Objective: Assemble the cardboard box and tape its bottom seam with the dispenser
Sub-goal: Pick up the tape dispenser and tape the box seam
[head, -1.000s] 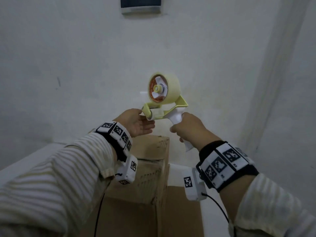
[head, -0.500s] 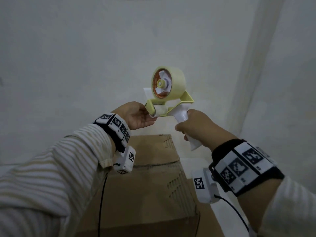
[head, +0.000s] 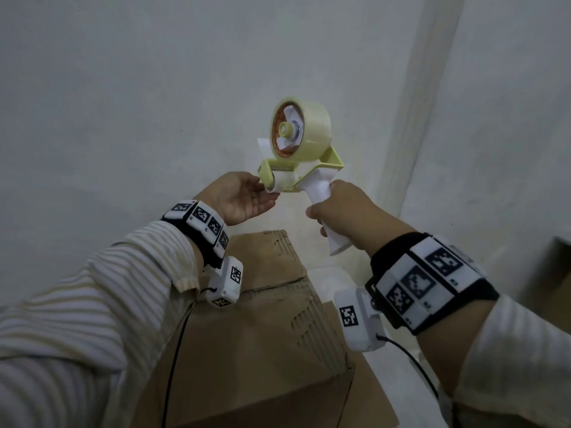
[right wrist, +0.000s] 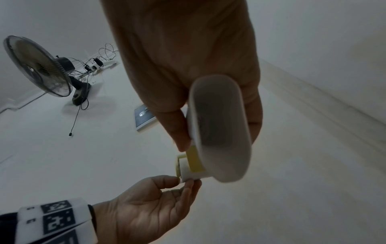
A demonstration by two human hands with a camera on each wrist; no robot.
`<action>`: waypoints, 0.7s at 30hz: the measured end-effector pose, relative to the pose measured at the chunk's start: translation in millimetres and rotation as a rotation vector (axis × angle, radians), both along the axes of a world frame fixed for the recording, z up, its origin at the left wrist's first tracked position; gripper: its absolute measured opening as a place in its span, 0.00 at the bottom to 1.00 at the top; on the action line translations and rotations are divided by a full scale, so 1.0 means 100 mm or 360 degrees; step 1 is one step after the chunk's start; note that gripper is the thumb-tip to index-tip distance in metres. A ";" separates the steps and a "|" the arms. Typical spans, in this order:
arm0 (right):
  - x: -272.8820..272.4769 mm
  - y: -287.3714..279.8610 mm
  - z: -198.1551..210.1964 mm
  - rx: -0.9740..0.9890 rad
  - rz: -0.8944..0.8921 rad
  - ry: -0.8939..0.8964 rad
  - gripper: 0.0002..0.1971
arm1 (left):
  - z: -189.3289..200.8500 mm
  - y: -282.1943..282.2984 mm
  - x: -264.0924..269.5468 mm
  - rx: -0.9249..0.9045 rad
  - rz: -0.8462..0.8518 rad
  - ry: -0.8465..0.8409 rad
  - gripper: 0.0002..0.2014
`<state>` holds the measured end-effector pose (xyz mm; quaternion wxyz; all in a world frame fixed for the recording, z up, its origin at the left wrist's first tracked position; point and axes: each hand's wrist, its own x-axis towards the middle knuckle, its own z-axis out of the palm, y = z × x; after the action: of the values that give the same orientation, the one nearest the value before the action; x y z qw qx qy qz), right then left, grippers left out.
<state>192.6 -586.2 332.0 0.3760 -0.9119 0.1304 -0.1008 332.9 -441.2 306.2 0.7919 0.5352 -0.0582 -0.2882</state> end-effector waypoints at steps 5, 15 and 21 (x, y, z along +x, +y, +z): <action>0.02 0.02 0.00 0.0128 -0.0042 0.0022 0.10 | -0.02 -0.04 0.00 0.0062 0.0082 0.0033 0.12; 0.01 0.07 -0.03 -0.0011 -0.0043 0.0042 0.10 | -0.07 -0.03 0.10 0.0373 0.0026 -0.0040 0.12; -0.05 0.19 -0.06 -0.0422 0.0085 0.0228 0.08 | 0.01 -0.20 0.17 0.1333 0.0068 -0.0655 0.11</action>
<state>187.3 -567.5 326.2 0.2445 -0.9615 0.1182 -0.0418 350.3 -461.6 307.4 0.4854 0.8559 -0.0817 -0.1584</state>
